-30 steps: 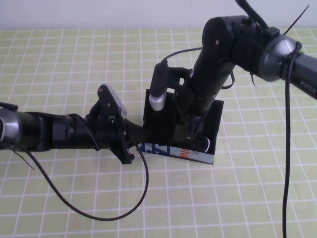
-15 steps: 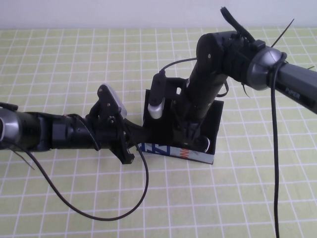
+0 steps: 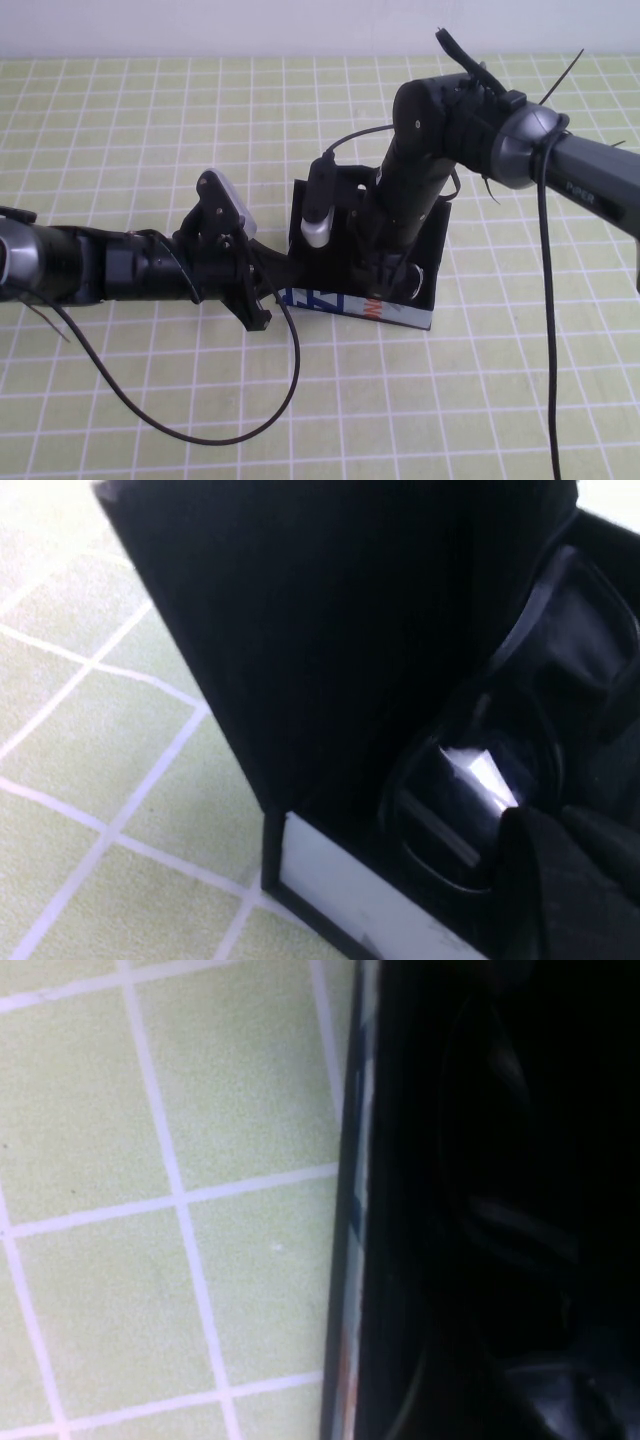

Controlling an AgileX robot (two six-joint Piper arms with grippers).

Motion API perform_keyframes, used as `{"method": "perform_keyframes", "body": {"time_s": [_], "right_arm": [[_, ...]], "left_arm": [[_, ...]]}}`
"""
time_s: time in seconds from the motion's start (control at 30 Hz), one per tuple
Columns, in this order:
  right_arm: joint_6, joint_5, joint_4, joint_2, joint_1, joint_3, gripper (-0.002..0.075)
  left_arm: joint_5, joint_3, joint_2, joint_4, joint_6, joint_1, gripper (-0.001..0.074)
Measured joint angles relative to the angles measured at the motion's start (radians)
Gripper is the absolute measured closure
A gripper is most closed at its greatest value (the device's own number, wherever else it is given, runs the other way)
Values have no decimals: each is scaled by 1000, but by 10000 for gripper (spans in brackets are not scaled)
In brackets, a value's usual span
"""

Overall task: Take glasses out of glasses case
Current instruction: Pick up the glasses from the glasses case

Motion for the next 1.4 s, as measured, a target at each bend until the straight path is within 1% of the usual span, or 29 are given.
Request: {"method": "perform_keyframes", "body": {"time_s": [0.23,0.3,0.37,0.47,0.5,0.53,0.6,0.83,1.13,1.27,1.4], "right_arm": [[20,-14,-2,0,0,0,407],[22,-18,-2,0,0,0,420],[22,-26,-2,2,0,0,463],[24,-33,-8,4,0,0,601],[26,-33,-6,4,0,0,636],[35,-29,-4,2,0,0,664],[57,-24,-3,-2,0,-5,696],[139,32,-20,-46,0,-59,706],[320,118,-9,-240,-5,-87,707],[427,120,-1,-365,-60,-8,707],[546,82,-1,-510,-156,173,707]], "left_arm": [[0,0,0,0,0,0,739],[0,0,0,0,0,0,739],[0,0,0,0,0,0,739],[4,0,0,0,0,0,739],[8,0,0,0,0,0,739],[10,0,0,0,0,0,739],[15,0,-10,5,-5,2,739],[17,0,-126,14,-87,2,739],[26,0,-310,20,-196,2,739],[26,0,-342,51,-270,2,739],[26,0,-346,101,-334,2,739]]}}
